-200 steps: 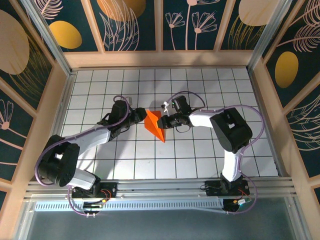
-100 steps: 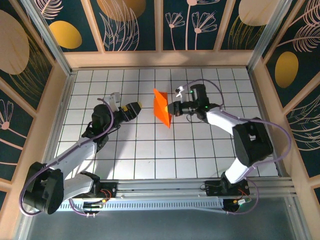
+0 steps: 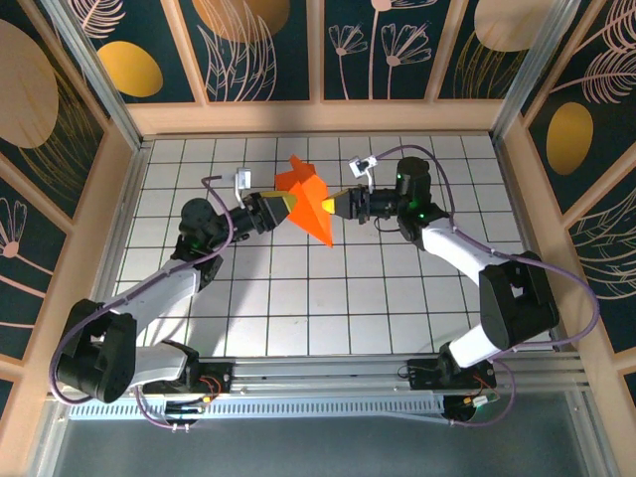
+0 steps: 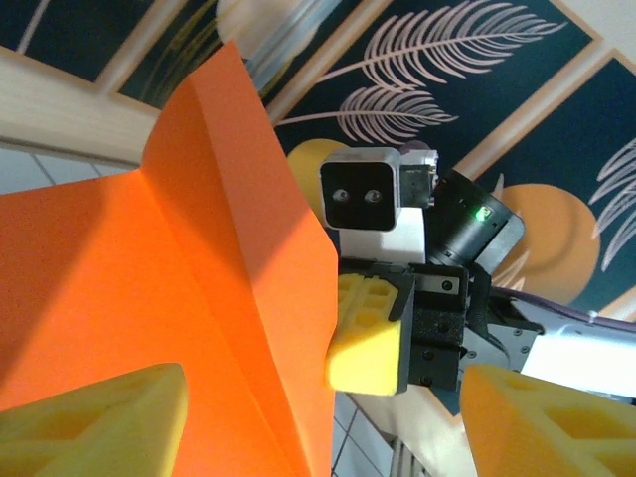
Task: Fold a paper plane with a square sheet of paper (fold left side to right side)
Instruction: Turn over the paper at the center of the table.
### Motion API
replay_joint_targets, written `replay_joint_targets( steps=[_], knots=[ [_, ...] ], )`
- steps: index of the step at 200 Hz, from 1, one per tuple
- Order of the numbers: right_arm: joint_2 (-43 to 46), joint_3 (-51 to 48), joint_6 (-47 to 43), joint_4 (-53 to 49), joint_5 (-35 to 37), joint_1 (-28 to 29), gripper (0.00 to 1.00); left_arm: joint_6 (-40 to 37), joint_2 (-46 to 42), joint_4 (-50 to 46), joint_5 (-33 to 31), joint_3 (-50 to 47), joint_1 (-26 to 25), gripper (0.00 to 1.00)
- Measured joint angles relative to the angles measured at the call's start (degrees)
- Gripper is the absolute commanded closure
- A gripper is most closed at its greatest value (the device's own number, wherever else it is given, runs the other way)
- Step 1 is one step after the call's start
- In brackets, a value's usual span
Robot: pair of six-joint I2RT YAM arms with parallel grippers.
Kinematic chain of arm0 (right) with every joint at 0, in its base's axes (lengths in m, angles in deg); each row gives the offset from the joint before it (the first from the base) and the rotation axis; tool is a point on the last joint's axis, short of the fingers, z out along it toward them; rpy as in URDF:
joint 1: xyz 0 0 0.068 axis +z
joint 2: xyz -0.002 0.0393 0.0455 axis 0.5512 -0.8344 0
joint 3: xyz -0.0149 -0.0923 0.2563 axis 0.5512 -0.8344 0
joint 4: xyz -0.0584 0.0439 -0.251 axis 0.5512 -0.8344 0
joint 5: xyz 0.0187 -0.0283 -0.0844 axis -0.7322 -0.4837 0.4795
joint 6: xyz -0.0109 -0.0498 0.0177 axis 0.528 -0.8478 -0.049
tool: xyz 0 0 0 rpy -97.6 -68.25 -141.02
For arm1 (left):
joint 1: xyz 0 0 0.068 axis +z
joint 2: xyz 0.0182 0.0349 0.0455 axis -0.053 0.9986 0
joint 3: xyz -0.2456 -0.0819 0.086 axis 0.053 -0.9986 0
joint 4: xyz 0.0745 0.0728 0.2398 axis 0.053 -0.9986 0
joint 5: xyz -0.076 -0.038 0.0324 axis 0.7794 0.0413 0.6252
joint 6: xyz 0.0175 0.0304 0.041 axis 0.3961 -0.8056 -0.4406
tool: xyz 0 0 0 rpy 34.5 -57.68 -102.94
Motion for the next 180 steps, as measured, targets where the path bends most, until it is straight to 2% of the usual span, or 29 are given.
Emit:
replay_joint_targets(
  steps=[39, 104, 138, 180],
  knots=[
    [0.0, 0.02, 1.62, 0.87, -1.33, 2.03, 1.0, 0.52, 2.51, 0.76, 1.92, 1.86, -1.88, 0.4],
    [0.0, 0.07, 1.79, 0.98, -1.31, 2.47, 1.0, 0.5, 3.69, 0.68, 1.88, 2.71, -2.6, 0.69],
    [0.0, 0.37, 0.87, -0.13, -0.9, 2.47, 0.91, 0.68, 3.69, 0.5, 0.63, 2.71, -2.6, 0.85],
    [1.38, 0.42, -1.75, -3.78, 1.27, 2.4, 0.7, 1.44, 3.82, 0.85, -1.05, 2.71, -2.71, 0.91]
  ],
)
